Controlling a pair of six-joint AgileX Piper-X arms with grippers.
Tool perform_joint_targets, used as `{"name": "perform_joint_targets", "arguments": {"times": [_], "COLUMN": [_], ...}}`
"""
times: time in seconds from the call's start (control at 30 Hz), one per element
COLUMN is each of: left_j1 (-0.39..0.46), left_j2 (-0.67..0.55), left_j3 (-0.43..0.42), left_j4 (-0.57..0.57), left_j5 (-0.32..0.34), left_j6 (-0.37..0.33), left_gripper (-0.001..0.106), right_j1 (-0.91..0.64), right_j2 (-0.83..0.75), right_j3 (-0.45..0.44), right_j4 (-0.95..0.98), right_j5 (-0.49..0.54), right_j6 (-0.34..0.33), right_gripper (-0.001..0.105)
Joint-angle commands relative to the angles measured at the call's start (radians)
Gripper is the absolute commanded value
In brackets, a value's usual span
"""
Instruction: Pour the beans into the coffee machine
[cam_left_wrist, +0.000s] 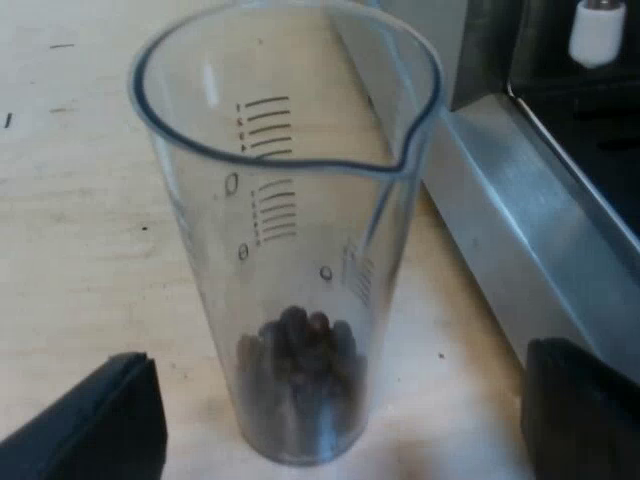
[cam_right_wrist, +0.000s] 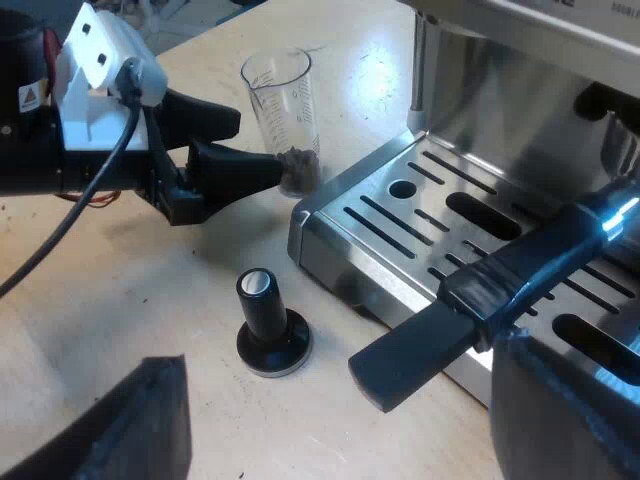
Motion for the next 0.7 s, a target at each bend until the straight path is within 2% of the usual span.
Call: {"name": "perform_joint_targets", "arguments": {"times": [0.03,0.23,0.7], "left_j1": [-0.004,-0.004,-0.004], "left_j2": [0.017,0.057,0.137], "left_j3": [-0.021,-0.063,-0.156], "left_j4": [-0.033,-0.037,-0.038], "left_j5": [-0.009,-0.033,-0.032], "left_j6": [-0.016,-0.016,-0.016], "left_gripper": [0.094,0.094,0.094], "right_j1": [0.001,0.001,0.001], "right_j2": [-0.004,-0.004,-0.004], "right_j3": [-0.010,-0.010,-0.010], "right_j4": [-0.014,-0.014,-0.014], "right_j5": [-0.006,-0.006,-0.006], "right_j6": [-0.011,-0.011,-0.011], "right_gripper": [0.064,0.064,0.064]}}
